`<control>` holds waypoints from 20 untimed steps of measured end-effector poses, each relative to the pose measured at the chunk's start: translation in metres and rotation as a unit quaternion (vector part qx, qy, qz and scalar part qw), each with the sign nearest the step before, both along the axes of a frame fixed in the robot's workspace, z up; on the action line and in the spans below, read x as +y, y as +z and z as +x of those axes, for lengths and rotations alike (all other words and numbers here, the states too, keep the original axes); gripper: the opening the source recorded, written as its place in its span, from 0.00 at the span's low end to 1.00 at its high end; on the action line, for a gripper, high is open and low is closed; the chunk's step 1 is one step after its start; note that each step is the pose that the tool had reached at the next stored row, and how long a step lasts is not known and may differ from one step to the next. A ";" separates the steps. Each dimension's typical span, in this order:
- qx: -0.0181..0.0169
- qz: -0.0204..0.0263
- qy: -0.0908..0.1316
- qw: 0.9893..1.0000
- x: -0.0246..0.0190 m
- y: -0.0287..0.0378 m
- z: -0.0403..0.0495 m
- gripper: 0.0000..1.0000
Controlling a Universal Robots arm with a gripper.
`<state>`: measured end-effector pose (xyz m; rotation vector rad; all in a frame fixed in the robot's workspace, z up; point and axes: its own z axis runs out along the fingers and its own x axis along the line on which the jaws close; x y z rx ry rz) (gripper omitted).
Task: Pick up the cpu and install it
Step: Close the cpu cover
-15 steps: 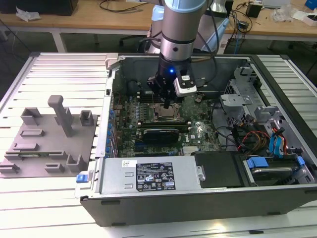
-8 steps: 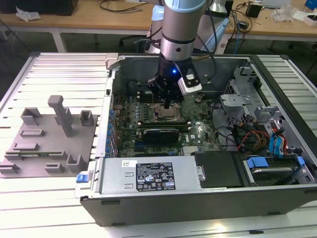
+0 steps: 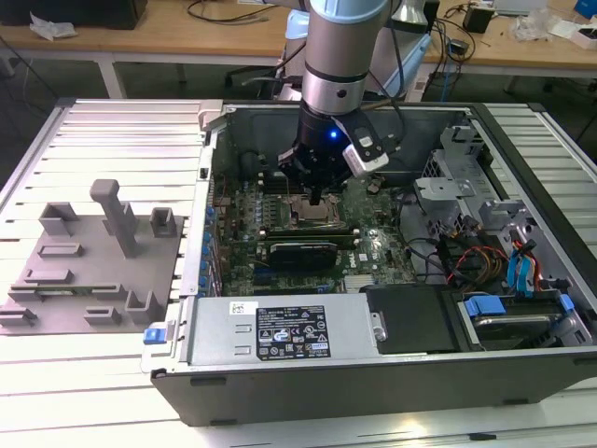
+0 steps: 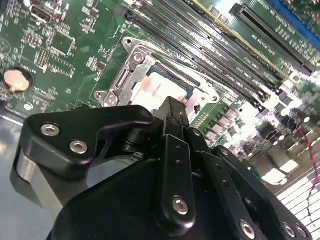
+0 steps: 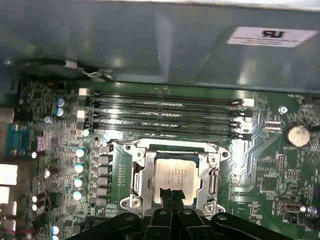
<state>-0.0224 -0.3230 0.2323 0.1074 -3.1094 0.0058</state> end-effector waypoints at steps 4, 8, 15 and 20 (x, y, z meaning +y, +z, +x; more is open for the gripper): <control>-0.004 0.000 0.000 1.000 0.0000 -0.0005 -0.0002 0.11; -0.010 0.000 0.001 1.000 -0.0001 -0.0028 -0.0002 0.11; -0.012 0.000 0.001 1.000 -0.0001 -0.0050 -0.0009 0.11; -0.019 0.000 0.001 1.000 -0.0001 -0.0111 -0.0086 0.11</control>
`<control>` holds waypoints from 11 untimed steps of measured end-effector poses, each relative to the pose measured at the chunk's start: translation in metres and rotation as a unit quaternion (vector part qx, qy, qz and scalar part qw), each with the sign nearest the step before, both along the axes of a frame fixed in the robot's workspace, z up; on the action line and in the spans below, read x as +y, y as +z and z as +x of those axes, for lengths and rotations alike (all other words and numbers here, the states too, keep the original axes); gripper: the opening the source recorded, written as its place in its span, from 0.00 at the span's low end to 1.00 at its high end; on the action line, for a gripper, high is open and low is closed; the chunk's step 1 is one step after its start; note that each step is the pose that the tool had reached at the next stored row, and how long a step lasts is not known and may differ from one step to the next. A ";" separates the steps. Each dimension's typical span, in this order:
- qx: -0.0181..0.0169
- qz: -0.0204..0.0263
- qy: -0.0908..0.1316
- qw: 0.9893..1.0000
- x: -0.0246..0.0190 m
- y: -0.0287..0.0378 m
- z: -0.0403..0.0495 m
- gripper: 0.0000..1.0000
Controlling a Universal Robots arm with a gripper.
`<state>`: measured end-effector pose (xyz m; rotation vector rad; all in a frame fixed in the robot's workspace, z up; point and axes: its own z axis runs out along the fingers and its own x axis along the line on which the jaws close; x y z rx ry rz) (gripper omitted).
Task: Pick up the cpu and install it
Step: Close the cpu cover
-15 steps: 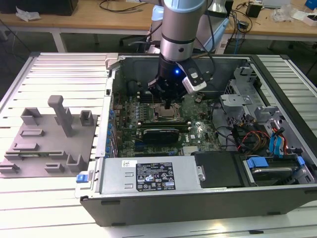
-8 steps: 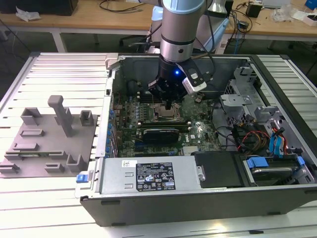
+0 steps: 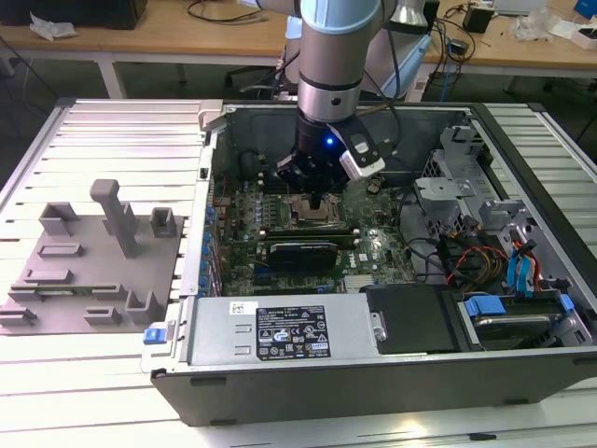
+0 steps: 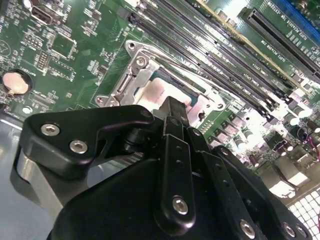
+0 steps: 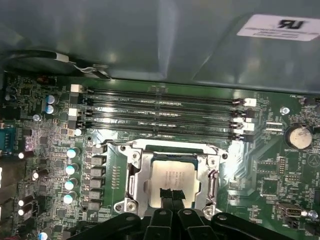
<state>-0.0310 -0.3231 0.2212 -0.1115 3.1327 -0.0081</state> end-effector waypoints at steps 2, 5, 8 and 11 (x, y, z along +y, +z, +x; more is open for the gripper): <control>-0.003 0.000 0.000 1.000 0.0001 -0.0014 -0.0078 0.11; -0.006 0.000 0.000 1.000 0.0000 -0.0050 -0.0148 0.11; -0.008 0.000 0.000 1.000 0.0002 -0.0089 -0.0191 0.11; -0.008 0.000 0.000 1.000 0.0007 -0.0106 -0.0241 0.11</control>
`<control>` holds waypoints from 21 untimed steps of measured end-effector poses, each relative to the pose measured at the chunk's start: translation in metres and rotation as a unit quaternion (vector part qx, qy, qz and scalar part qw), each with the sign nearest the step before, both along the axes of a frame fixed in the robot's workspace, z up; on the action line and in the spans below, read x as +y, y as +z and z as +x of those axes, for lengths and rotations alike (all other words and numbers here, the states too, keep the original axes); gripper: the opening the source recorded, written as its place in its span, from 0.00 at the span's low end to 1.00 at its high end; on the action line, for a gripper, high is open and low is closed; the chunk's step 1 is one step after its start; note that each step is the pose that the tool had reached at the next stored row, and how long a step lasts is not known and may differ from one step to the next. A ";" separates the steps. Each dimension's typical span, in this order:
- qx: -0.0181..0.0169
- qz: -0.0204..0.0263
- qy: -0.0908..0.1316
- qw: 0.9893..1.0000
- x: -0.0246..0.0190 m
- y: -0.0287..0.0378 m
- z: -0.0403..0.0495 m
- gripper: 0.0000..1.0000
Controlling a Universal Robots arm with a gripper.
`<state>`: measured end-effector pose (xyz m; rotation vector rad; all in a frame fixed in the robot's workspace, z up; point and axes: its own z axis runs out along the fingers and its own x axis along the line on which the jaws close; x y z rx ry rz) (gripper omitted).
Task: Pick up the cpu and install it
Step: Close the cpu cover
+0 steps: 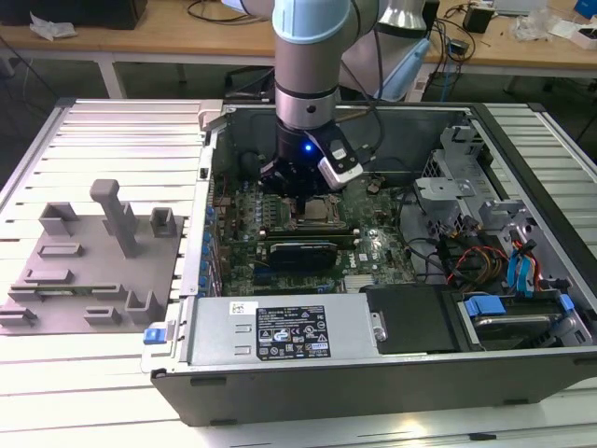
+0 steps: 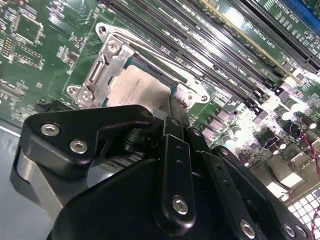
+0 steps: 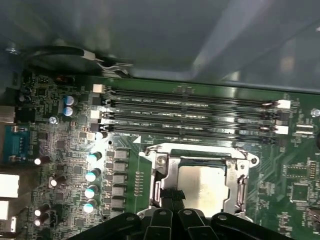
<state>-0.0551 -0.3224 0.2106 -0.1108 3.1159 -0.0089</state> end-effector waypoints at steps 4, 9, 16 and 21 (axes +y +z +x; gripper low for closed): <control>-0.001 0.000 0.000 1.000 0.0007 -0.0035 -0.0049 0.11; -0.001 0.000 0.000 1.000 0.0011 -0.0060 -0.0062 0.11; -0.001 0.000 0.000 1.000 0.0010 -0.0076 -0.0064 0.11; -0.001 0.000 0.000 1.000 0.0011 -0.0079 -0.0065 0.11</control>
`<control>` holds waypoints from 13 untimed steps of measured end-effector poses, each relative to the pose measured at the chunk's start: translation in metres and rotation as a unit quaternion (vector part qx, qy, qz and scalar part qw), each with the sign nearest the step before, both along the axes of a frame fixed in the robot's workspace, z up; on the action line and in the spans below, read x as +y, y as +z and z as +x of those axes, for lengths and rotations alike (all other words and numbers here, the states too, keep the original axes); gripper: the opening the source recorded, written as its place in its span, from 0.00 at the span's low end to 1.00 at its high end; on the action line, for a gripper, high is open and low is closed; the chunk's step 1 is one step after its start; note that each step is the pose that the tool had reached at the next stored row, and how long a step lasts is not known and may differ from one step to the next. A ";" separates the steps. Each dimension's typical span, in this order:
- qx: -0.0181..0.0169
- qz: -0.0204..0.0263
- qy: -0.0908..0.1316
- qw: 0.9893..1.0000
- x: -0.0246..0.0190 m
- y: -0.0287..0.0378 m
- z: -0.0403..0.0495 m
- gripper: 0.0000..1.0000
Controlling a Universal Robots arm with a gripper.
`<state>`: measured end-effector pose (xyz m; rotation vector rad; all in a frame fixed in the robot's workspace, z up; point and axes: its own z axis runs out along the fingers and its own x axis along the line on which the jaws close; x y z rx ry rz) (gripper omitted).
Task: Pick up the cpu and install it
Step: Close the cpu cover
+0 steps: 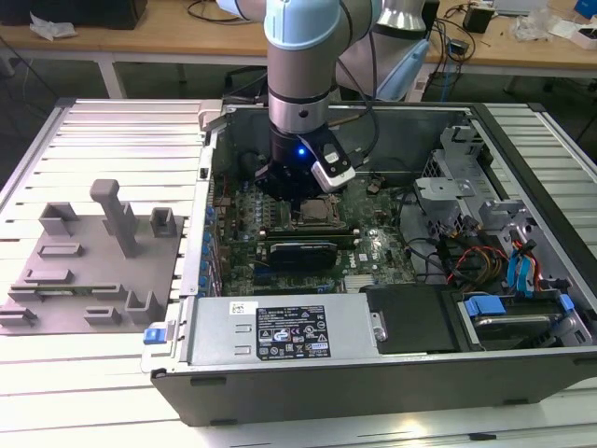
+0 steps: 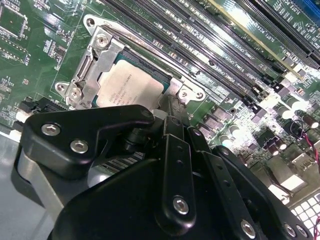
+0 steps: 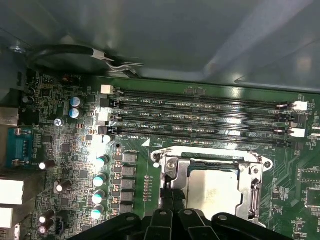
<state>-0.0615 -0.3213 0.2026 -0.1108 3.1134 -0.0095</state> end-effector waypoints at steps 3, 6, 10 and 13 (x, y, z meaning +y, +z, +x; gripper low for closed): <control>0.000 0.001 0.000 1.000 0.0001 0.0011 0.0000 0.11; 0.000 0.000 0.000 1.000 0.0000 0.0045 0.0000 0.11; 0.000 0.000 0.000 1.000 0.0000 0.0189 0.0000 0.11; 0.000 0.000 0.000 1.000 0.0001 0.0224 0.0000 0.11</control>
